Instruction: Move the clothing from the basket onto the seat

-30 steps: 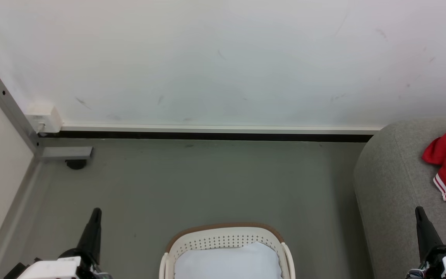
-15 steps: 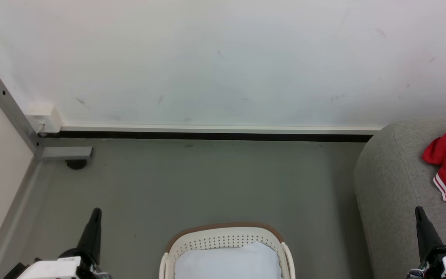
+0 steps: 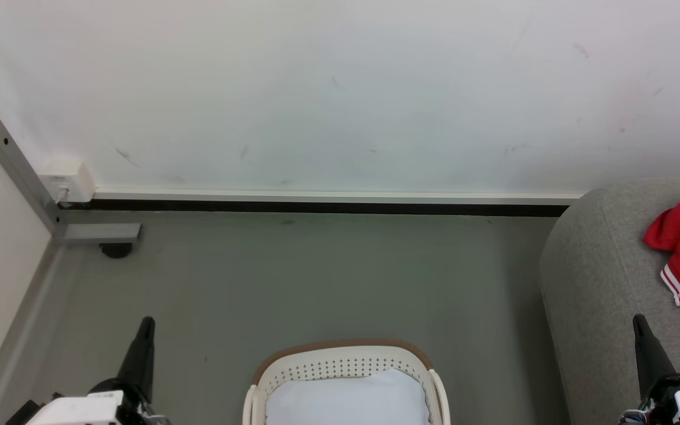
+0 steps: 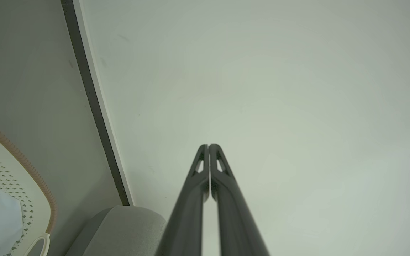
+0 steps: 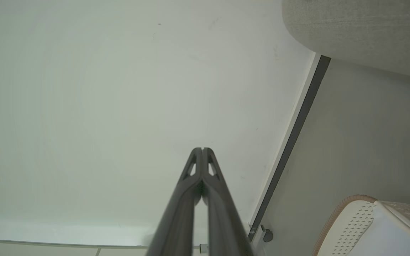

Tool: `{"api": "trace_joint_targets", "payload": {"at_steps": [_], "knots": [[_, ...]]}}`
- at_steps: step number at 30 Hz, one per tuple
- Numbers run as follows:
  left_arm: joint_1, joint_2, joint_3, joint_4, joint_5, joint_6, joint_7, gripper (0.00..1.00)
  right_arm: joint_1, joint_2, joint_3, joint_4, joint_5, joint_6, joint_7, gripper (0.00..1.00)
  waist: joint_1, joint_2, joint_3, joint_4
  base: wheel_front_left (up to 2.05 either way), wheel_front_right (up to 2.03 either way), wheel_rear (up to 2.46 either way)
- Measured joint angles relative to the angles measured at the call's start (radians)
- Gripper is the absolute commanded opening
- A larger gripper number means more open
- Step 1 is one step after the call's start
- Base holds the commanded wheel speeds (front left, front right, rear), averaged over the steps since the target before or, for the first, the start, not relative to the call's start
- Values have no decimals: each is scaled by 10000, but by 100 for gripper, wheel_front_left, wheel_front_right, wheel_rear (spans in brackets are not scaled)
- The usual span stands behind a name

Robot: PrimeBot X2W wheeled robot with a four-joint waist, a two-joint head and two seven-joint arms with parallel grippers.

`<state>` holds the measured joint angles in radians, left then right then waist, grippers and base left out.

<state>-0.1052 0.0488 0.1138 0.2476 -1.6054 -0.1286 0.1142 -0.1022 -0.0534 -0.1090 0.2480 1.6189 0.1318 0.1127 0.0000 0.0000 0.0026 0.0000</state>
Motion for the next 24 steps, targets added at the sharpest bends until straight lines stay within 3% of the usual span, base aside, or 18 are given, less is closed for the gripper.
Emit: {"api": "trace_joint_targets", "payload": {"at_steps": [24], "knots": [[-1, 0, 0, 0, 0, 0, -2, 0, 0, 6, -13, 0, -10, 0, 4, 0, 0, 0, 0, 0, 0, 0, 0]]}}
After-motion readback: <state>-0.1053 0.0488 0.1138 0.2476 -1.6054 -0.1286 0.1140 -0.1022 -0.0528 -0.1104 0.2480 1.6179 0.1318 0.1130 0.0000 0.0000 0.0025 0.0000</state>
